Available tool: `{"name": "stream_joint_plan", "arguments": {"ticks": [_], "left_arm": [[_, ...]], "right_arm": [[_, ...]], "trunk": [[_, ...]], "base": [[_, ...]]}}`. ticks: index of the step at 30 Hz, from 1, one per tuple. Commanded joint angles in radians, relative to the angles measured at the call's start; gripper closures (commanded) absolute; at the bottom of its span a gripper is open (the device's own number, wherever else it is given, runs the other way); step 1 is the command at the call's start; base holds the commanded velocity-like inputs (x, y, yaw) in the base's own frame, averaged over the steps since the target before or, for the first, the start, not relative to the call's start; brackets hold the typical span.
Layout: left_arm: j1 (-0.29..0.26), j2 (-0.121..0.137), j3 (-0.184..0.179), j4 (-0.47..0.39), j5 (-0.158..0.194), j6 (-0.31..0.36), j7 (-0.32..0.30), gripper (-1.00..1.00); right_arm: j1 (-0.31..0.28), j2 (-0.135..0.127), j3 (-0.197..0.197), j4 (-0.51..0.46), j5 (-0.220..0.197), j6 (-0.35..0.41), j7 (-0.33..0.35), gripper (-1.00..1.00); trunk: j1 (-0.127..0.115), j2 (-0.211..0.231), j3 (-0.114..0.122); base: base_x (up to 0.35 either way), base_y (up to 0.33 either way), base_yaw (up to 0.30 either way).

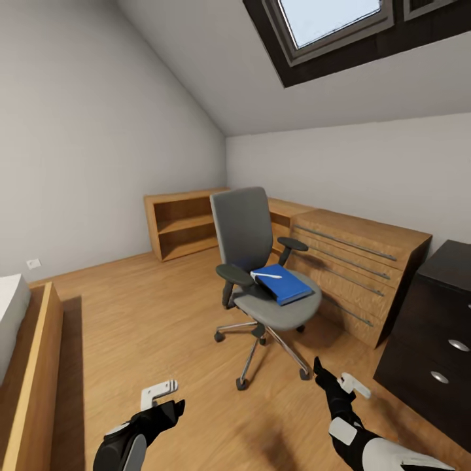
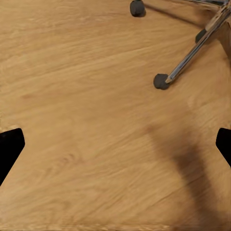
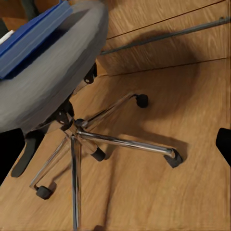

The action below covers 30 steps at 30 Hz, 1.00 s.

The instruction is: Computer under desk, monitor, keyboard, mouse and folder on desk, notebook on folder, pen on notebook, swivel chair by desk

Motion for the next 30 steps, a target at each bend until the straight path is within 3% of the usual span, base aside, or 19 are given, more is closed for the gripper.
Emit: {"name": "stream_joint_plan", "arguments": {"ticks": [1, 8, 14, 16, 22, 23, 30], "left_arm": [[-0.001, 0.000, 0.001, 0.011, 0.011, 0.004, 0.007, -1.00], [-0.001, 0.003, 0.003, 0.119, 0.010, -0.041, 0.004, -1.00], [-0.001, 0.009, 0.003, 0.250, 0.008, -0.154, 0.001, -1.00], [-0.001, 0.018, 0.000, 0.347, 0.005, -0.245, 0.001, -1.00], [-0.001, 0.042, 0.000, 0.445, -0.012, -0.278, 0.004, -1.00], [-0.001, 0.057, -0.001, 0.620, -0.021, -0.440, 0.003, -1.00], [-0.001, 0.070, -0.002, 0.647, -0.021, -0.461, 0.003, -1.00]], "right_arm": [[0.008, 0.002, -0.005, 0.003, -0.001, -0.010, 0.009, -1.00], [0.068, 0.014, -0.005, 0.008, 0.008, -0.034, 0.008, -1.00], [0.113, 0.020, -0.004, 0.010, 0.011, -0.040, 0.008, -1.00], [0.135, 0.034, -0.005, 0.009, 0.011, -0.043, 0.008, -1.00], [0.146, 0.038, -0.006, 0.010, 0.011, -0.043, 0.007, -1.00], [0.158, 0.041, -0.005, 0.011, 0.011, -0.043, 0.007, -1.00], [0.161, 0.036, -0.006, 0.011, 0.011, -0.043, 0.004, -1.00]], "trunk": [[-0.004, 0.007, 0.002], [-0.031, 0.056, 0.024], [-0.054, 0.098, 0.043], [-0.062, 0.112, 0.049], [-0.085, 0.154, 0.068], [-0.088, 0.161, 0.071], [-0.115, 0.210, 0.093]], "base": [[0.000, 0.000, 0.000], [0.000, 0.000, 0.000], [0.000, 0.000, 0.000], [0.000, 0.000, 0.000], [0.000, 0.000, 0.000], [0.000, 0.000, 0.000], [0.000, 0.000, -0.090]]}}
